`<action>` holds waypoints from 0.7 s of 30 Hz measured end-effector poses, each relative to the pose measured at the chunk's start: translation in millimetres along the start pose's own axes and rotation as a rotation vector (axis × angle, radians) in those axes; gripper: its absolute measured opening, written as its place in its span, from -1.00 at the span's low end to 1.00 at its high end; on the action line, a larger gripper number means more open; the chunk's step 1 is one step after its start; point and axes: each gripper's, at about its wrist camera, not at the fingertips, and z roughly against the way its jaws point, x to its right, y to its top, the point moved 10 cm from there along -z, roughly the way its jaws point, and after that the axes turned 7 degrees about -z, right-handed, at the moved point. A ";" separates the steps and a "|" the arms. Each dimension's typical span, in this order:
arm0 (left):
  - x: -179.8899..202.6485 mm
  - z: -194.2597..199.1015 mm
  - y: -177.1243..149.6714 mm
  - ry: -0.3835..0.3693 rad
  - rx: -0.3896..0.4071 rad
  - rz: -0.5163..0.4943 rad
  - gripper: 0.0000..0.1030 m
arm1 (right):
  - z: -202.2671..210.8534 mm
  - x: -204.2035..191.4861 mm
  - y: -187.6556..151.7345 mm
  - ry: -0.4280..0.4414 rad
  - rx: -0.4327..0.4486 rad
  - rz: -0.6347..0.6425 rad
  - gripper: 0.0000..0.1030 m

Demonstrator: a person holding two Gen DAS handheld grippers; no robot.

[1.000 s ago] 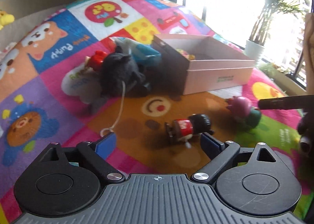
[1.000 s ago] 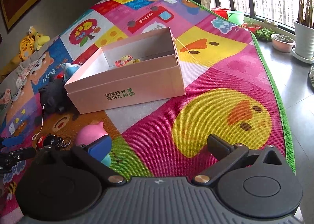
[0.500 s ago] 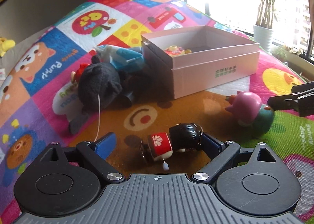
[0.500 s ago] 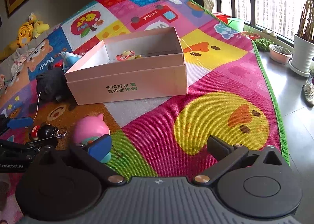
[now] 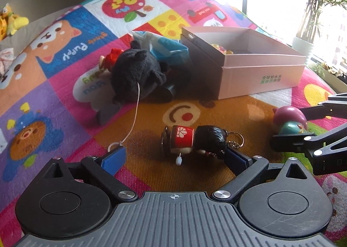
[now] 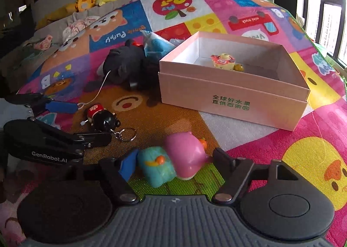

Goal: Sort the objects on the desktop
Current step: 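Close the left tool on the small red-black doll keychain and lift it, then carry the doll and pig toy over the box and release both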

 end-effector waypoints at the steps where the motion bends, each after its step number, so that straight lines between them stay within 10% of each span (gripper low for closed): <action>1: 1.8 1.5 0.0 -0.017 0.001 0.006 0.94 | 3.0 0.5 0.2 -0.008 0.008 -0.001 0.34; 5: 21.9 4.1 1.8 -0.124 -0.009 0.038 0.94 | 19.4 7.7 1.4 -0.041 0.047 0.007 0.31; 12: 44.8 -9.1 11.2 -0.081 -0.012 -0.046 0.92 | 37.5 25.1 -6.5 -0.084 0.041 -0.006 0.31; 16: 40.7 -5.9 14.0 -0.056 0.010 -0.060 0.41 | 42.7 31.6 -11.6 -0.100 0.037 -0.010 0.31; 21: 41.9 13.7 20.0 -0.048 0.058 -0.115 0.38 | 60.6 39.0 -8.2 -0.118 0.074 0.000 0.31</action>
